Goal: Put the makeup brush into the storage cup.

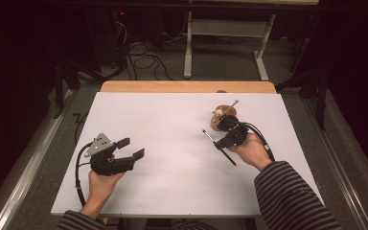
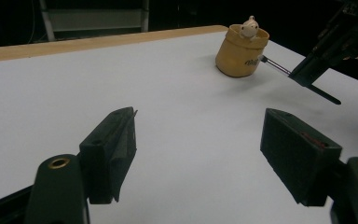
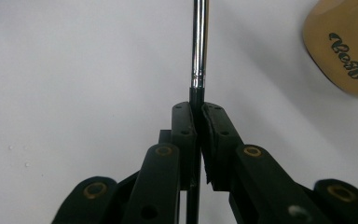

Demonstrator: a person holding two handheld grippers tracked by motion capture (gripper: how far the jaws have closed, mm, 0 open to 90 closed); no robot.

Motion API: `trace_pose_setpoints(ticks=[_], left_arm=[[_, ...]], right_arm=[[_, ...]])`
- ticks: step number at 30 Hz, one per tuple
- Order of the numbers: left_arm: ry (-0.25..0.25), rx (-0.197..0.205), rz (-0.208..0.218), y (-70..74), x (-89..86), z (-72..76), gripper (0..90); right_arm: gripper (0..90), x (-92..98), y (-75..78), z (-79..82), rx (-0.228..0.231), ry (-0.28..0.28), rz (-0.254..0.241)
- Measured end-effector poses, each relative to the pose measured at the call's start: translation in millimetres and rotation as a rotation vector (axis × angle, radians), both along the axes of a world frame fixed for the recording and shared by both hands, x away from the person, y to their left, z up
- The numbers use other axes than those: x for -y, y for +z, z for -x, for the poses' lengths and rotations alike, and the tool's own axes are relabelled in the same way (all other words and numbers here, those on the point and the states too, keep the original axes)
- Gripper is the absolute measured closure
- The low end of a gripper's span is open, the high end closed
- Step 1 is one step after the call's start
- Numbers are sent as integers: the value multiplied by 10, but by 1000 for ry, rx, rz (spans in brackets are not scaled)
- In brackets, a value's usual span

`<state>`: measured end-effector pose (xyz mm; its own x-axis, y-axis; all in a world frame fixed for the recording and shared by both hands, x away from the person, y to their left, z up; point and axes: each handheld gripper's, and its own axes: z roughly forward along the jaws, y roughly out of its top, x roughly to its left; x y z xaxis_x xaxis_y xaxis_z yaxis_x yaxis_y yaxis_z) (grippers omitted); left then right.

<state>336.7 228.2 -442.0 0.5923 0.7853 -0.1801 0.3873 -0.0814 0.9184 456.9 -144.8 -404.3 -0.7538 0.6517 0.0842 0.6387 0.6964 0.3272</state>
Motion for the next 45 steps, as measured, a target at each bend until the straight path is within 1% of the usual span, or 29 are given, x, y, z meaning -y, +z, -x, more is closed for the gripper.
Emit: trace_pose_setpoints(ticks=[3,4,6,8,14,17,19,21,25,26,27,29,30,34,35,38,41,45], left_arm=[[0,-1,0,-1,0,-1,271],[2,-1,-2,0,1,0,270],[2,-1,-2,0,1,1,269],[2,-2,-2,0,2,0,268],[-4,-7,-3,-4,10,-4,268],[-4,-6,-2,-4,8,-3,268],[-4,-6,-2,-4,9,-4,268],[-7,-8,-4,-5,12,-4,269],[-9,-8,-5,-6,13,-4,269],[-9,-8,-5,-6,12,-5,269],[-9,-8,-5,-6,13,-5,269],[-10,-9,-6,-7,13,-5,269],[-11,-9,-6,-7,13,-5,269],[-12,-10,-6,-7,15,-5,270],[-12,-10,-6,-8,16,-5,270],[-12,-10,-6,-8,14,-5,270],[-12,-10,-5,-8,14,-6,270],[-14,-10,-5,-7,14,-4,270]], right_arm=[[860,15,6,-1,10,7,-5],[860,25,16,7,6,-3,-13],[860,32,21,5,12,2,-17],[860,39,34,19,9,-10,-24],[860,66,65,27,34,5,-43],[860,78,82,34,33,-8,-59],[860,94,88,28,44,-3,-61],[860,103,100,36,42,-17,-66],[860,126,115,28,56,-9,-80],[860,127,124,38,49,-23,-84],[860,137,127,34,58,-19,-83],[860,151,137,37,58,-26,-91],[860,167,142,34,67,-22,-102],[860,183,154,40,69,-29,-107],[860,195,164,39,78,-25,-111],[860,202,177,43,80,-33,-120],[860,223,192,40,92,-31,-131],[860,257,218,46,103,-42,-146]])
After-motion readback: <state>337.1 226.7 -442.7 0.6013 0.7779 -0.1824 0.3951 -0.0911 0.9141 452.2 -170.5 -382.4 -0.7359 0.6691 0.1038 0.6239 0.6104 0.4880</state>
